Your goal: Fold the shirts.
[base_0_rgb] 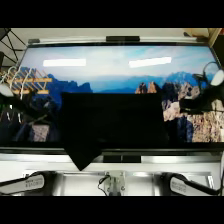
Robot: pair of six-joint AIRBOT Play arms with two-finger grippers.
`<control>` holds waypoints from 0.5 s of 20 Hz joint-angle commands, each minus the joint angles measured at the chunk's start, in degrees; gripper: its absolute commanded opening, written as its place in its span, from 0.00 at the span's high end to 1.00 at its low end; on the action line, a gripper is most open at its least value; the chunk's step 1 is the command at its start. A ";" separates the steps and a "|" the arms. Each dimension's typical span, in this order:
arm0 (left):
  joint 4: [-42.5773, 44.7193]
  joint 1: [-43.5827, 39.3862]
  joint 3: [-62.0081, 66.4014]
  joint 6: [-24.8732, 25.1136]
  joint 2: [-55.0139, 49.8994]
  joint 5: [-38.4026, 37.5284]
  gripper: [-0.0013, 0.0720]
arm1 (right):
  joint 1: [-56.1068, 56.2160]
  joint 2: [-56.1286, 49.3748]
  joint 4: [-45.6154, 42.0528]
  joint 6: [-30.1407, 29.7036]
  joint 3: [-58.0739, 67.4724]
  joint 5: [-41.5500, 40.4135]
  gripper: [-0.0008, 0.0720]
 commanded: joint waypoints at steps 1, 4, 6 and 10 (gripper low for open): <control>-6.27 1.31 -26.97 3.76 13.99 9.88 0.55 | -5.97 6.43 2.93 -1.11 -5.99 1.64 0.36; -5.42 1.14 -33.59 4.42 19.65 11.54 0.55 | -5.86 8.41 3.85 -1.14 -9.57 1.55 0.36; -6.45 1.14 -33.16 4.96 20.48 12.81 0.55 | -5.62 8.50 4.50 -1.14 -10.62 1.46 0.36; -6.08 0.87 -34.12 4.96 18.27 14.03 0.51 | -5.64 8.46 4.61 -1.11 -10.67 0.11 0.36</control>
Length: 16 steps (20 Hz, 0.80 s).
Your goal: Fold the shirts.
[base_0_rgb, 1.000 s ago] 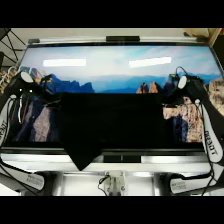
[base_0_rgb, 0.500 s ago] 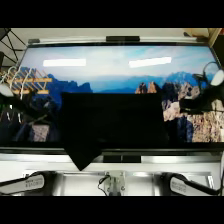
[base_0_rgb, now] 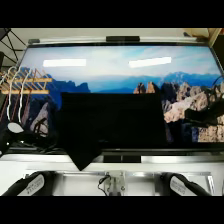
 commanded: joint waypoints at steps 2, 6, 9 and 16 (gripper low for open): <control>-1.38 -1.33 -2.16 0.37 -1.51 3.74 0.52 | -0.15 0.39 0.55 -0.04 -0.70 -1.03 0.36; -4.31 -6.40 -3.78 -1.68 -3.85 10.84 0.54 | -0.17 0.20 2.21 -1.88 -0.94 -1.27 0.17; -4.94 -10.21 -4.20 -3.65 -4.68 12.83 0.94 | -0.17 -0.07 7.21 -4.48 -6.40 -1.22 0.14; -5.29 -10.23 -2.27 -1.09 -0.20 6.54 0.94 | -3.43 -0.07 11.52 -6.16 -25.49 -16.02 0.15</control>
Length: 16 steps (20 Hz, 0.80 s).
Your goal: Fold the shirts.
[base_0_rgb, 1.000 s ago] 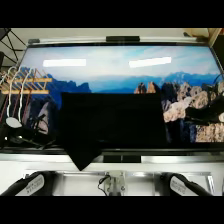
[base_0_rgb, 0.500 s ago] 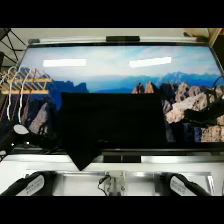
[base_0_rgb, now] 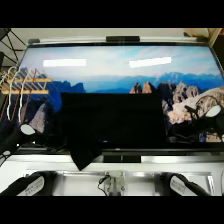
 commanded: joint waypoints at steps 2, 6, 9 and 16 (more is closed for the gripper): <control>-0.94 -0.33 0.66 0.98 3.02 -3.37 0.94 | 0.59 -0.04 3.91 0.33 -5.42 -9.51 0.25; -0.96 -0.33 0.76 0.94 3.13 -3.39 0.94 | 4.74 -0.04 3.76 1.09 -8.00 -11.96 0.25; -1.22 -0.33 1.29 0.66 3.13 -3.39 0.94 | 5.09 -0.04 3.19 1.09 -9.35 -12.59 0.25; -1.25 -0.33 5.25 0.52 3.10 -3.34 0.94 | 5.11 -0.04 7.06 1.70 -12.31 -14.23 0.25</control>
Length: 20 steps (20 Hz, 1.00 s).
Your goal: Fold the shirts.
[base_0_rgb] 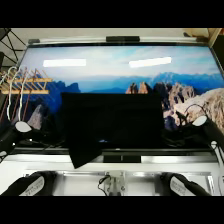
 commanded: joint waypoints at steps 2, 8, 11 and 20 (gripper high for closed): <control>-0.07 -0.02 2.80 -0.07 0.04 0.07 0.94 | 0.13 -0.15 2.29 0.04 -1.73 -2.75 0.72; -0.04 -0.02 13.81 9.42 -0.11 0.94 0.94 | 0.15 0.63 2.84 -3.21 7.74 -3.15 0.90; -0.24 -0.02 22.14 10.25 -3.67 5.35 0.94 | 3.37 -2.38 3.58 -1.97 14.78 -7.54 0.90; -1.31 0.74 54.51 7.87 -35.21 -4.42 0.94 | 10.14 -25.88 -2.05 6.43 41.16 -12.79 0.90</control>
